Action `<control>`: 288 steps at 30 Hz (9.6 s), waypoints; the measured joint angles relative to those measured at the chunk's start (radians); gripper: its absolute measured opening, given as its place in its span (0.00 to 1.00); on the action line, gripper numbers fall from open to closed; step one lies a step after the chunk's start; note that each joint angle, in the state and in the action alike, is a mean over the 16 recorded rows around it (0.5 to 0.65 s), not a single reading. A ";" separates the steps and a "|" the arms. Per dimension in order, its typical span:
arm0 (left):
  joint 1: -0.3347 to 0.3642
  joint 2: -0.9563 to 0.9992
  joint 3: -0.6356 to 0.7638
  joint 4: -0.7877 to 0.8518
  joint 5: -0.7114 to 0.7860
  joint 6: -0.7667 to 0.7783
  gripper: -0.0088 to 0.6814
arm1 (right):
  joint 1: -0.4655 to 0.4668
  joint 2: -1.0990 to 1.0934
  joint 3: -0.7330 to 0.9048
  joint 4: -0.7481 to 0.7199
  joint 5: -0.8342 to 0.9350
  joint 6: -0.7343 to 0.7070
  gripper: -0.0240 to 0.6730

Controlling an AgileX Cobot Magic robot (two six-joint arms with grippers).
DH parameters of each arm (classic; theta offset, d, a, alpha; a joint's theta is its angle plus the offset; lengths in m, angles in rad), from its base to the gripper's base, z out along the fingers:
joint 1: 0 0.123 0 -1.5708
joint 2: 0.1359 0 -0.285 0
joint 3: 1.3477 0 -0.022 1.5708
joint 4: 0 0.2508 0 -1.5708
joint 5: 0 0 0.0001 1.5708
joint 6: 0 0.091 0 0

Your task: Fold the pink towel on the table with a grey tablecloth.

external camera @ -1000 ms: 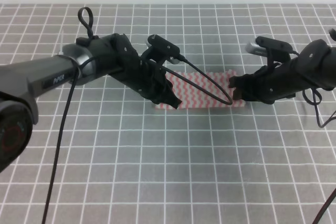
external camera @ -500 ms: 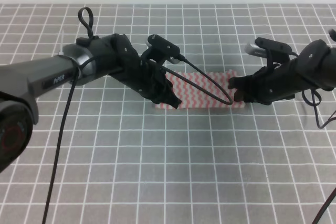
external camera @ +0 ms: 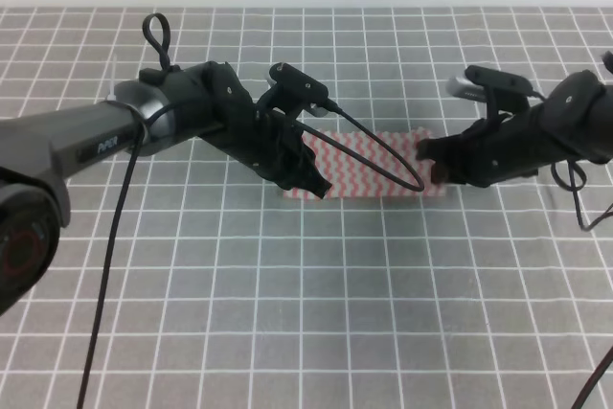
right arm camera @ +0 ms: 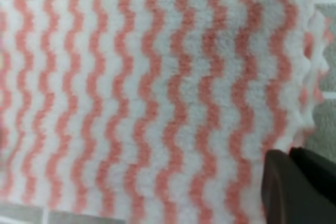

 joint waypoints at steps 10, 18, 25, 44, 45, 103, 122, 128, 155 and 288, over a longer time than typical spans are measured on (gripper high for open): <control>0.000 0.001 -0.001 0.000 -0.001 0.000 0.01 | 0.001 -0.018 -0.070 0.009 0.070 -0.035 0.01; 0.000 0.001 -0.001 -0.003 -0.004 0.000 0.01 | 0.018 -0.019 -0.111 0.042 0.112 -0.083 0.01; -0.001 -0.002 -0.001 -0.014 -0.007 0.000 0.01 | 0.045 -0.018 -0.119 0.100 0.119 -0.152 0.01; 0.053 -0.111 0.000 -0.028 0.040 0.000 0.01 | 0.064 -0.019 -0.119 0.322 0.115 -0.335 0.01; 0.060 -0.122 0.000 -0.029 0.048 -0.001 0.01 | 0.065 -0.018 -0.119 0.337 0.115 -0.345 0.01; 0.180 -0.282 0.001 -0.032 0.232 0.006 0.01 | 0.199 0.202 -0.326 0.508 0.237 -0.433 0.29; 0.180 -0.281 0.002 -0.054 0.234 0.012 0.01 | 0.158 0.260 -0.427 0.473 0.204 -0.452 0.10; 0.179 -0.263 0.002 -0.132 0.245 0.054 0.01 | 0.155 0.293 -0.434 0.472 0.192 -0.459 0.02; 0.109 0.020 0.002 -0.309 0.095 0.183 0.01 | 0.116 0.261 -0.462 0.060 0.306 -0.226 0.01; 0.150 -1.864 1.089 0.511 0.258 -0.779 0.01 | 0.118 -1.489 0.797 0.187 -0.124 -0.455 0.01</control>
